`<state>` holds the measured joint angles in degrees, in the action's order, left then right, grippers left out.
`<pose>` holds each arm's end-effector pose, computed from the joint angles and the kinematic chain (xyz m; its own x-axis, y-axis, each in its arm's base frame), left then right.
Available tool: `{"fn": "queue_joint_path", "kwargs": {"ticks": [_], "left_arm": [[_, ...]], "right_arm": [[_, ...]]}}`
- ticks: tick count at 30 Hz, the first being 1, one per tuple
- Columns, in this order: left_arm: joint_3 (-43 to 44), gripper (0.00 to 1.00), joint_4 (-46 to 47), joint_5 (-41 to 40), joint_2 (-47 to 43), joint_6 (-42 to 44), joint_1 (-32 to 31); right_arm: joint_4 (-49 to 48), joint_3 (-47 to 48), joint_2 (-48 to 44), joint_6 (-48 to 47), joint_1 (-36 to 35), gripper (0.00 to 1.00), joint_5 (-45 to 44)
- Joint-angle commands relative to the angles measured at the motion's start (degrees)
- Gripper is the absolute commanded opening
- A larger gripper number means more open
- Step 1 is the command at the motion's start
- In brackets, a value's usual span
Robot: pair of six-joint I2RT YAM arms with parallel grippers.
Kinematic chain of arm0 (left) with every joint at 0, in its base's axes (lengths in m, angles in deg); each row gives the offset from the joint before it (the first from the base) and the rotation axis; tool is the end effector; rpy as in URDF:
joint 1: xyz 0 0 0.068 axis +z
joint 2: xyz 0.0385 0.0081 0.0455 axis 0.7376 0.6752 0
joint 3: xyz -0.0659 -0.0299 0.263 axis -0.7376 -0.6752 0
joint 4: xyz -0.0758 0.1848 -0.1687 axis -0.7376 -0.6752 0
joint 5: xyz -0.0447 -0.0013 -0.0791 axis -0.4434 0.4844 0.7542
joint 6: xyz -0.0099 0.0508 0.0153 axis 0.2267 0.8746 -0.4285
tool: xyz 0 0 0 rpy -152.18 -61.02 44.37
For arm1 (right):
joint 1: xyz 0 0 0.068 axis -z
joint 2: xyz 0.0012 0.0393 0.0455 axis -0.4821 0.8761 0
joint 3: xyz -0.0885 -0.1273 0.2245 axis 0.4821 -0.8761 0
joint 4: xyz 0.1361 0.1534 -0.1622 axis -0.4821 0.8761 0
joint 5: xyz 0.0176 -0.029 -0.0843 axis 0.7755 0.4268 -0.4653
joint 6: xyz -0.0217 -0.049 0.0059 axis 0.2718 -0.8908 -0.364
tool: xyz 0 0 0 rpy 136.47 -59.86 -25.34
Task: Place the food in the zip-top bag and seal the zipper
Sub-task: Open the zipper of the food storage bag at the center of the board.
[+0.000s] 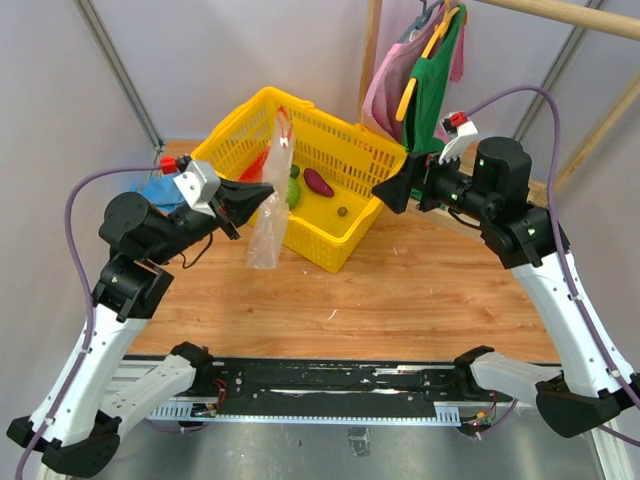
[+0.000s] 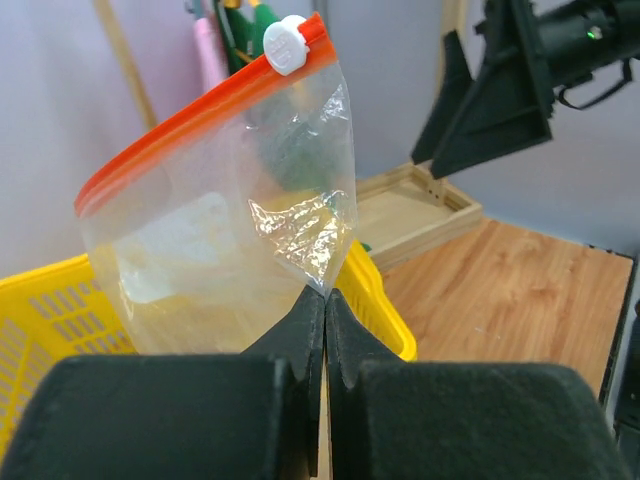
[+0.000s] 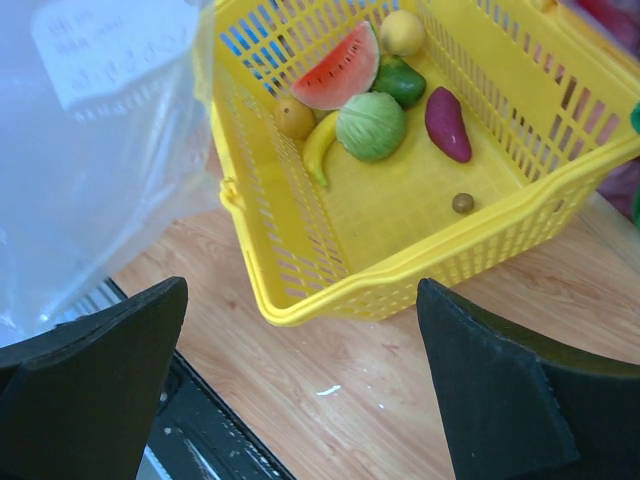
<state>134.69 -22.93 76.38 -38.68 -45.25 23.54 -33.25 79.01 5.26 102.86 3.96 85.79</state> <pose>0.1281 -0.0747 0.4717 0.2175 -0.0516 -0.9747 0.7606 0.6348 0.1361 0.1923 0.1024 0.4699 -0.4092 0.1818 -0.8941 -0.5935 0.6913 0.4122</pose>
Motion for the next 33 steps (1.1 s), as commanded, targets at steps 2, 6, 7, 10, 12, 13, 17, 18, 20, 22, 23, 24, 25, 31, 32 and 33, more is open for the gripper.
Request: {"fn": "queue_joint_path", "kwargs": {"ticks": [2,6,7,10,12,13,17,18,20,22,23,24,25,31,32,33], "left_arm": [[-2.5,0.00,5.0,1.0,0.1,6.0,-6.8],[-3.5,0.00,3.3,-2.9,1.4,10.6,-13.2],[-3.7,0.00,3.1,-4.0,1.5,11.8,-15.0],[-4.4,0.00,2.5,-6.9,2.1,15.3,-19.9],[-4.9,0.00,1.4,-8.3,2.7,17.7,-22.4],[-5.2,0.00,1.1,-9.8,3.0,18.5,-23.9],[-7.4,0.00,0.7,-14.8,2.9,21.1,-29.0],[-7.8,0.00,0.6,-15.8,2.9,21.6,-30.1],[-8.3,0.00,0.2,-17.4,3.2,22.7,-31.7],[-8.4,0.00,-0.3,-18.5,3.7,23.5,-32.8],[-8.5,0.00,-0.4,-18.8,3.8,23.7,-33.2],[-8.5,0.00,-0.4,-19.1,3.9,23.9,-33.6],[-8.6,0.00,-0.3,-19.3,4.0,24.1,-33.9],[-9.2,0.00,-0.1,-19.5,4.2,24.3,-34.9],[-9.3,0.00,0.0,-19.2,4.2,24.4,-35.0],[-9.4,0.00,0.0,-19.0,4.3,24.5,-35.1]], "right_arm": [[-3.5,3.5,1.1,7.4,-1.2,0.99,3.4],[-3.2,4.6,2.3,10.3,-1.2,0.99,3.0],[-2.9,4.9,2.6,10.9,-1.2,0.99,2.9],[-1.2,5.7,3.2,11.9,-1.1,0.99,2.0],[-0.2,6.2,3.5,12.5,-1.1,0.98,1.6],[0.2,6.6,3.7,12.7,-1.1,0.98,1.5],[1.3,7.6,4.0,13.4,-1.1,0.98,1.6],[1.3,7.6,3.9,13.4,-1.1,0.98,1.8],[0.9,7.9,4.0,13.7,-1.1,0.98,2.9],[0.6,8.1,4.2,14.0,-1.0,0.98,4.3],[0.6,8.2,4.3,14.0,-1.0,0.98,4.7],[0.7,8.4,4.4,14.0,-1.1,0.97,4.9],[1.0,8.4,4.5,13.8,-1.1,0.97,5.0],[3.2,9.6,7.2,13.3,-1.1,0.89,8.7],[3.1,9.8,7.7,13.5,-1.1,0.88,9.8],[3.1,9.9,8.2,13.5,-1.1,0.87,10.9]]}}
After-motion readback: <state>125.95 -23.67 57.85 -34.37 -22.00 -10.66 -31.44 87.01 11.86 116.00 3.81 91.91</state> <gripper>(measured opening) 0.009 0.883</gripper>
